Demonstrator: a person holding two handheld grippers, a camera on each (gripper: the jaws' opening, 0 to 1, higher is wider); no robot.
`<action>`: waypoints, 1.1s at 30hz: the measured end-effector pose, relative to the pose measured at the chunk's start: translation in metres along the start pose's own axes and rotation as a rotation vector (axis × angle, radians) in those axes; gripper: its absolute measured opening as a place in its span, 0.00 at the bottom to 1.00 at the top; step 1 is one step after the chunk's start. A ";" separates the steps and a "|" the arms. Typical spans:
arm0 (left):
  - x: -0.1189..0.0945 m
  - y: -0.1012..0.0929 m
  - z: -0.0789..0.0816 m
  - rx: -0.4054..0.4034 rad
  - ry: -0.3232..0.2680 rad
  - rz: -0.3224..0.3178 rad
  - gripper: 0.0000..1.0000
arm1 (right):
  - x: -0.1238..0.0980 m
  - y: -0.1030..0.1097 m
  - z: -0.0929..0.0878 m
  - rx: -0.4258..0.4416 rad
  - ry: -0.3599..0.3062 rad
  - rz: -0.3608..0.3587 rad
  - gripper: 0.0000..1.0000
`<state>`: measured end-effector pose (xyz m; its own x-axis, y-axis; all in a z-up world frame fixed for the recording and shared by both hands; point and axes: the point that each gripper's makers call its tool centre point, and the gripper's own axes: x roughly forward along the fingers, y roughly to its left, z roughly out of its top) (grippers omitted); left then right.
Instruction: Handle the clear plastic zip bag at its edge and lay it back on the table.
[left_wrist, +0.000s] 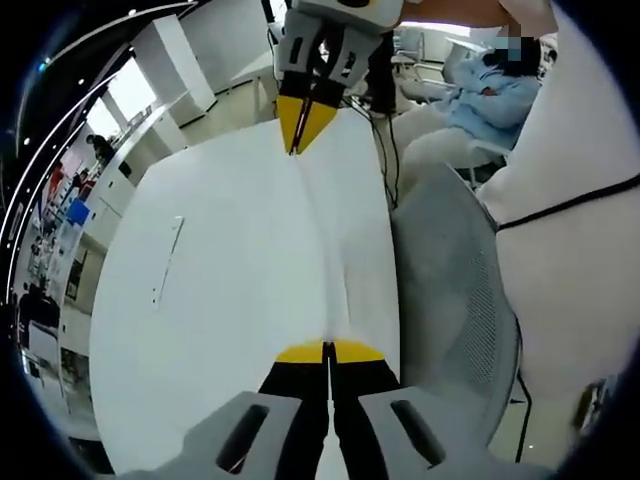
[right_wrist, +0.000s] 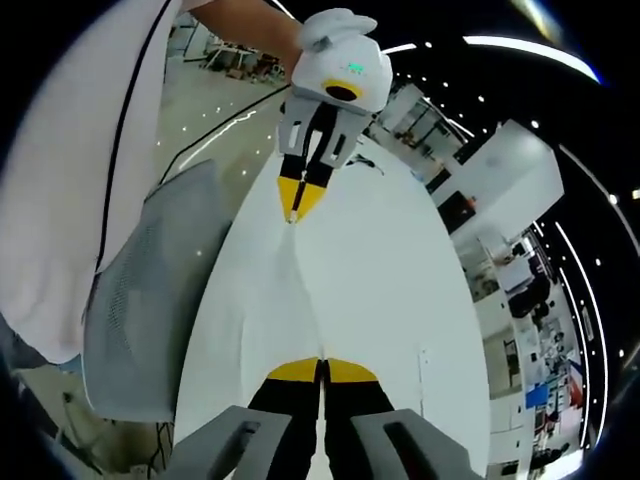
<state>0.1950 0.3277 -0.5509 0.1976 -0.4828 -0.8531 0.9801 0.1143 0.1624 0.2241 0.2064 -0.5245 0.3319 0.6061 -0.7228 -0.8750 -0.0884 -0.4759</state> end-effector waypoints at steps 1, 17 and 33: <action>0.000 0.000 0.000 0.002 0.000 0.002 0.00 | 0.000 0.000 0.000 0.005 0.001 0.000 0.00; -0.003 0.009 0.004 0.013 0.008 0.005 0.00 | -0.001 -0.004 0.004 0.042 0.002 0.003 0.06; -0.002 0.017 0.002 0.024 0.023 0.013 0.00 | 0.019 -0.003 0.060 0.043 -0.101 0.046 0.13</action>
<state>0.2118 0.3286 -0.5453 0.2098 -0.4613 -0.8621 0.9777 0.0992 0.1849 0.2125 0.2654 -0.5069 0.2560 0.6788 -0.6882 -0.9034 -0.0853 -0.4202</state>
